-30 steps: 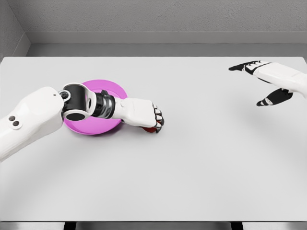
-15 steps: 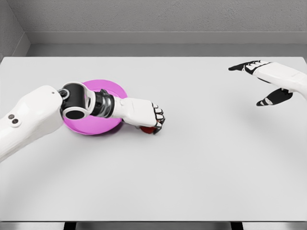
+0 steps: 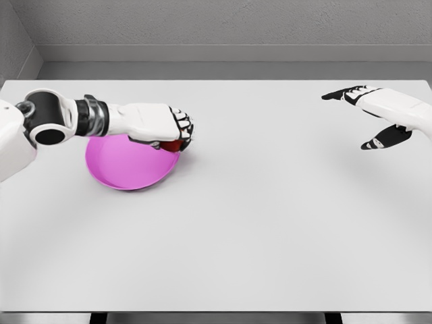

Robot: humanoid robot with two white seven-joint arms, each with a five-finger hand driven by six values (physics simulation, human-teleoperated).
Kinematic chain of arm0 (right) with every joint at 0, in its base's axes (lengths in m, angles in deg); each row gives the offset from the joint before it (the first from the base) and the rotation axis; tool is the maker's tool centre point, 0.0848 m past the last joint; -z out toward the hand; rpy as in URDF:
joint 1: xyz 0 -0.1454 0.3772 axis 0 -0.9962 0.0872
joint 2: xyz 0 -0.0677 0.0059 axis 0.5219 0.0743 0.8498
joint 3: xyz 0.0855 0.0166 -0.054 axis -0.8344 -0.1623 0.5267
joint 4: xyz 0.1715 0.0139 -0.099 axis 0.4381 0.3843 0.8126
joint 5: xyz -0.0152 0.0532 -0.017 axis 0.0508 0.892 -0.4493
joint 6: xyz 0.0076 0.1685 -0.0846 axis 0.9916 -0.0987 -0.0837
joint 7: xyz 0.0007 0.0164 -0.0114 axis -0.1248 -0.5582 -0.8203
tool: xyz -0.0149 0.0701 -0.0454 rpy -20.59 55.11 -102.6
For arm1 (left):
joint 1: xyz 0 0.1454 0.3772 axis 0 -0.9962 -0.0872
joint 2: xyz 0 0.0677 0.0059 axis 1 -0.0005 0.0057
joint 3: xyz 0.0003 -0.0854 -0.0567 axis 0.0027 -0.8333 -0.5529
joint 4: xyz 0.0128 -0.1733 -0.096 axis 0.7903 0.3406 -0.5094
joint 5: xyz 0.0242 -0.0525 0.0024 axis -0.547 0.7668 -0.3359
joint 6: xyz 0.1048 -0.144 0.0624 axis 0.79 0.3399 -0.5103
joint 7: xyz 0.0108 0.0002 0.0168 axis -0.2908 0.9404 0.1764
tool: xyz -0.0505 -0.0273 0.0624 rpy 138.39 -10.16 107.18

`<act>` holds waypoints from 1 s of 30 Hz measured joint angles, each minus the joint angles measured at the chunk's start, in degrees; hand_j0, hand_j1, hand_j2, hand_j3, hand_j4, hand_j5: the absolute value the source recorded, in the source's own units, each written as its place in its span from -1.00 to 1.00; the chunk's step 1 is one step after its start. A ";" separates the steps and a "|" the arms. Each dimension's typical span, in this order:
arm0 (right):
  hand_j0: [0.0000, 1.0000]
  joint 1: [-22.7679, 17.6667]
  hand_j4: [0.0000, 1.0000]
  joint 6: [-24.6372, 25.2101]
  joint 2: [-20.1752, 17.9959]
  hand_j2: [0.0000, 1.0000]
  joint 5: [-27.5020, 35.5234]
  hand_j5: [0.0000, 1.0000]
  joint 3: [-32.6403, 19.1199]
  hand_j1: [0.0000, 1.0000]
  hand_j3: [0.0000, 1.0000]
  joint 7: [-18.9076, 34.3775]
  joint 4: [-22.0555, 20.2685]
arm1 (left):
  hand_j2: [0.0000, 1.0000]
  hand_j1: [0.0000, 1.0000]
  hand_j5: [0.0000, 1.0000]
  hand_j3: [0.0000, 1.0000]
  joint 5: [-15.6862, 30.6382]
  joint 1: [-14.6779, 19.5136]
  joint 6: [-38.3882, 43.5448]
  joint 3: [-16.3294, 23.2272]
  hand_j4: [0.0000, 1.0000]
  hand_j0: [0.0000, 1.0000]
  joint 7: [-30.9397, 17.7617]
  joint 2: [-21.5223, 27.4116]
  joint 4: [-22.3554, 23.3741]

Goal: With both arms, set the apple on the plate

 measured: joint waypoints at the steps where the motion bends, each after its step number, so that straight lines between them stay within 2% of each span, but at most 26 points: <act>1: 1.00 0.00 1.00 0.00 0.00 1.00 0.00 1.00 -0.01 1.00 1.00 0.00 0.00 | -0.91 -0.91 -0.91 -0.91 0.03 -0.09 0.01 -0.27 -0.91 -0.91 -0.01 0.93 0.45; 4: 1.00 0.00 1.00 0.00 0.00 1.00 0.00 1.00 0.00 1.00 1.00 0.00 0.00 | -0.89 -0.89 -0.89 -0.89 -0.08 -1.06 -0.02 -0.69 -0.89 -0.89 -0.05 2.70 2.35; 6: 1.00 0.00 1.00 0.00 0.00 1.00 0.00 1.00 -0.01 1.00 1.00 0.00 0.00 | -0.68 -0.68 -0.68 -0.68 -0.15 -1.32 -0.02 -0.81 -0.68 -0.68 -0.10 3.50 3.10; 7: 1.00 0.00 1.00 0.00 0.00 1.00 0.00 1.00 -0.02 1.00 1.00 0.00 0.00 | 0.27 0.27 0.27 0.27 -0.15 -1.32 -0.02 -0.85 0.27 0.27 -0.16 3.74 3.31; 8: 1.00 0.00 1.00 0.00 0.00 1.00 0.00 1.00 -0.01 1.00 1.00 0.00 0.00 | 1.00 1.00 1.00 1.00 -0.02 -1.32 0.01 -0.89 1.00 1.00 -0.22 3.91 3.45; 16: 1.00 0.00 1.00 0.00 0.00 1.00 0.00 1.00 -0.04 1.00 1.00 0.00 0.00 | 1.00 1.00 1.00 1.00 0.91 -1.49 0.11 -1.95 1.00 1.00 -0.33 4.59 3.77; 19: 1.00 0.00 1.00 -0.01 0.00 1.00 0.00 1.00 -0.03 1.00 1.00 0.00 0.00 | 1.00 1.00 1.00 1.00 4.10 -3.78 0.09 -4.26 1.00 1.00 -0.31 6.41 4.80; 23: 1.00 0.00 1.00 0.00 0.00 1.00 0.00 1.00 -0.04 1.00 1.00 0.00 0.00 | 1.00 1.00 1.00 1.00 8.81 -3.87 0.11 -6.95 1.00 1.00 -0.29 9.42 7.85; 25: 1.00 0.00 1.00 0.00 0.00 1.00 0.00 1.00 -0.04 1.00 1.00 0.00 0.00 | 1.00 1.00 1.00 1.00 10.98 -5.98 0.09 -8.42 1.00 1.00 -0.30 10.93 9.16; 27: 1.00 0.00 1.00 0.00 0.00 1.00 0.00 1.00 -0.04 1.00 1.00 0.00 0.00 | 1.00 1.00 1.00 1.00 12.50 -8.35 0.07 -10.19 1.00 1.00 -0.31 12.31 9.84; 30: 1.00 0.00 1.00 0.00 0.00 1.00 0.00 1.00 -0.04 1.00 1.00 0.00 0.00 | 1.00 1.00 1.00 1.00 13.50 -8.53 0.10 -11.98 1.00 1.00 -0.40 13.61 10.30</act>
